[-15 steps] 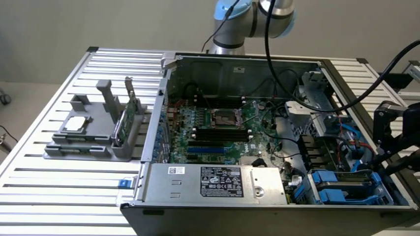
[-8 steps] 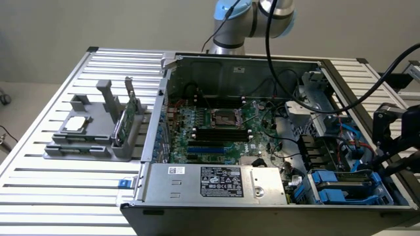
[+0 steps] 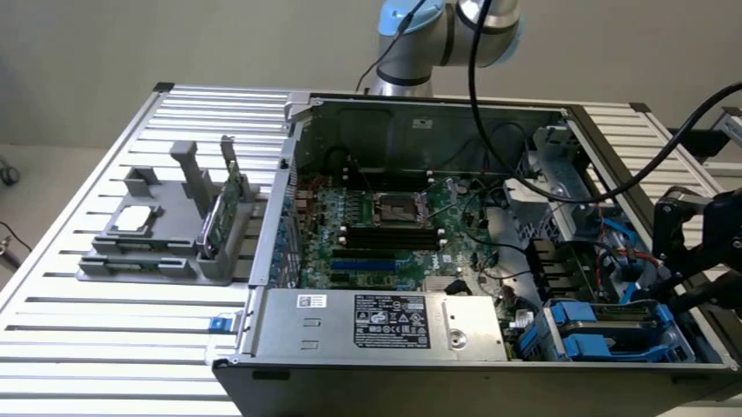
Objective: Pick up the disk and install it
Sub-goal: 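Insert the first disk wire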
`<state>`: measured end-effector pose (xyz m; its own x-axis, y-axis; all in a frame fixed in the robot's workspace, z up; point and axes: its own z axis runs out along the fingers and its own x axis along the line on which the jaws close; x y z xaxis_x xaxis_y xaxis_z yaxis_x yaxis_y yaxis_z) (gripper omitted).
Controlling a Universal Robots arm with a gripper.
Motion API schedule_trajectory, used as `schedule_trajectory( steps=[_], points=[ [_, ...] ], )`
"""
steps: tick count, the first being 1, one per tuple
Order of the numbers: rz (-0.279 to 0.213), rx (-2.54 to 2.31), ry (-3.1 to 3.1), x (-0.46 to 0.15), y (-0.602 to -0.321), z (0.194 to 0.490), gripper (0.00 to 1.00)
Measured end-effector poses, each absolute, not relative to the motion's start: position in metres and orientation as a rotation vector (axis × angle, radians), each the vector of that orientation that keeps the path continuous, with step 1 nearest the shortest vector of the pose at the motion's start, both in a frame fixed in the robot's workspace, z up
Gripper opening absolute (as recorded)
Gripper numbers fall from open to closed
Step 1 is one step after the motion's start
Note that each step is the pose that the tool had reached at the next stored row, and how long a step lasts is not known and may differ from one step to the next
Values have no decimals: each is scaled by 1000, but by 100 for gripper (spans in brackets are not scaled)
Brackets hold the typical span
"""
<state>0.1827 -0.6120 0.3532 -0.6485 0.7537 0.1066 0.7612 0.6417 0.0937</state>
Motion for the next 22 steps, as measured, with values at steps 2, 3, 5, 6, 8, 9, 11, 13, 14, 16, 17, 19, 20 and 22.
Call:
schedule_trajectory(
  steps=[2, 3, 5, 6, 8, 9, 11, 13, 14, 16, 17, 19, 20, 22],
  points=[
    [-200, -1292, -2789, 184, -612, 351, 27],
    [-200, -1292, -2787, 184, -612, 351, 27],
    [-201, -1294, -2782, 186, -611, 349, 27],
    [-201, -1295, -2780, 187, -611, 349, 27],
    [-202, -1296, -2776, 188, -610, 347, 27],
    [-202, -1297, -2773, 189, -610, 347, 27],
    [-202, -1299, -2769, 189, -608, 345, 27],
    [-199, -1300, -2763, 190, -607, 344, 27],
    [-198, -1300, -2760, 190, -606, 343, 27],
    [-194, -1300, -2754, 190, -605, 342, 27],
    [-192, -1300, -2750, 190, -604, 341, 27],
    [-187, -1300, -2743, 191, -604, 341, 27],
    [-185, -1303, -2740, 192, -603, 340, 27],
    [-185, -1310, -2735, 193, -602, 339, 27]
  ],
)
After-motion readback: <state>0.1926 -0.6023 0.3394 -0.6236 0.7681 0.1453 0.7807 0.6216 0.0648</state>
